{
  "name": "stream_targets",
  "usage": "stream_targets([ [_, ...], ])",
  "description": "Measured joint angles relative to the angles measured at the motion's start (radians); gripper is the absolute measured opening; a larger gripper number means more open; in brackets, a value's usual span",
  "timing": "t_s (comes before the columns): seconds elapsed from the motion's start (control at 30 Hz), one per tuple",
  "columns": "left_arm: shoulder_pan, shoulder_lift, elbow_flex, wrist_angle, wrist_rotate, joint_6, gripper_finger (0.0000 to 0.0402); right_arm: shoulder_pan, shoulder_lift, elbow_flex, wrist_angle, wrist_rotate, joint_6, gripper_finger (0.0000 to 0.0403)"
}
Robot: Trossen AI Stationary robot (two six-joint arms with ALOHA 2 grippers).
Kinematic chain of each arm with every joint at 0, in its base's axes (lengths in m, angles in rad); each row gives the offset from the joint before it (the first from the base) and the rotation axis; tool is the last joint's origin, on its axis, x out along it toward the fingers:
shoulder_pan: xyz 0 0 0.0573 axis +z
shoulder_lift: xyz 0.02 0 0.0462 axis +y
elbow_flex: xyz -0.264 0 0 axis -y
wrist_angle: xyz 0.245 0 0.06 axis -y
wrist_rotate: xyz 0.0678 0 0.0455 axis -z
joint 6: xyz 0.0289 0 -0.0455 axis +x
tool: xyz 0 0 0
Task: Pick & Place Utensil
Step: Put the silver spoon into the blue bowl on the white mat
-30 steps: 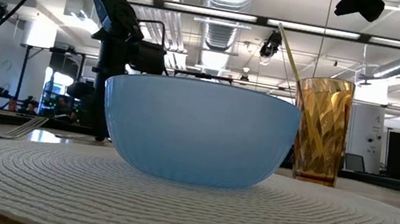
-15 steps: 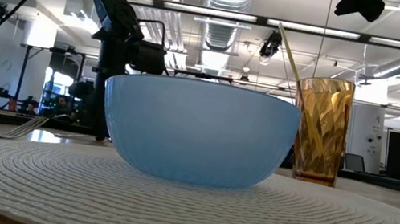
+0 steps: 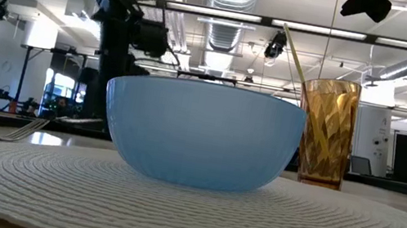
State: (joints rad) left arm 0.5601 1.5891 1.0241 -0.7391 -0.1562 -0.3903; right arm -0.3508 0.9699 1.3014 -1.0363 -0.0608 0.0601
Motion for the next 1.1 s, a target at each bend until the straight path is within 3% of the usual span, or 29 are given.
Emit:
stream_targets([
  [0.23, -0.068, -0.106, 0.107, -0.183, 0.000, 0.044, 0.0001, 0.000, 0.000, 0.000, 0.000, 0.000, 0.000, 0.0068],
  [0.47, -0.167, -0.147, 0.297, -0.408, 0.001, 0.060, 0.0001, 0.000, 0.000, 0.000, 0.000, 0.000, 0.000, 0.0068],
  [0.8, -0.356, -0.069, 0.630, -0.679, 0.002, 0.067, 0.0001, 0.000, 0.000, 0.000, -0.002, 0.000, 0.019, 0.0068],
  [1.1, -0.472, 0.069, 0.808, -0.826, 0.004, 0.122, 0.0001, 0.000, 0.000, 0.000, -0.003, 0.000, 0.019, 0.0068],
])
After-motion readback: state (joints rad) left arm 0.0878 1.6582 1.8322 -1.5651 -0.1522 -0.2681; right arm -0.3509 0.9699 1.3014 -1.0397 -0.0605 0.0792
